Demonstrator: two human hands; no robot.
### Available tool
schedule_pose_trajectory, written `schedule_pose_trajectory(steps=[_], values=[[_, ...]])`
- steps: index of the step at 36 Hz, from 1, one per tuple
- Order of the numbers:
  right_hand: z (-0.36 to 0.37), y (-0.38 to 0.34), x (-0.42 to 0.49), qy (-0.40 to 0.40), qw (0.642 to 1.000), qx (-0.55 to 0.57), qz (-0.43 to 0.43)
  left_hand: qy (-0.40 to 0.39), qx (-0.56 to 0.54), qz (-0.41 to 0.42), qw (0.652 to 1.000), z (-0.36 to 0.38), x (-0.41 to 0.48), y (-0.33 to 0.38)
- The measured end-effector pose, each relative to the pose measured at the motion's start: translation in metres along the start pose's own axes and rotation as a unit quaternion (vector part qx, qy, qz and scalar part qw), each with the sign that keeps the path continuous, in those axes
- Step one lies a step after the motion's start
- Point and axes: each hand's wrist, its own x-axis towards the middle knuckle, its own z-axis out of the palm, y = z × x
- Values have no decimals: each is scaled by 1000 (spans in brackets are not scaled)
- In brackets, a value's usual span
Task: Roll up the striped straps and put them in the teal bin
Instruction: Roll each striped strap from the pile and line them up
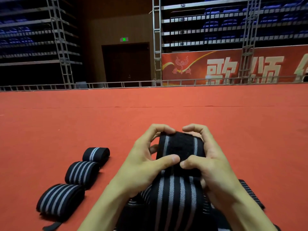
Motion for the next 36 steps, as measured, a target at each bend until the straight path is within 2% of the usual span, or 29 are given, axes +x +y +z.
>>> schedule_pose_trajectory(steps=[7,14,19,22,30,36], values=[[1,-1,0,-10,999,24,22,37,47,38,998,-1,2,-3],[-1,-3,-1,9,995,-90,-49,42,55,36,997,2,2,-5],[-3,-3,-1,18,993,-91,-66,-25,-2,-27,999,-1,-1,-2],[-4,-3,-2,11,998,-45,-47,-41,-3,-50,998,-1,-1,-1],[-5,-4,-1,4,1000,1,29,-26,-33,8,999,-3,1,-2],[-7,-11,-2,20,999,-22,32,-3,42,34,999,0,4,-10]])
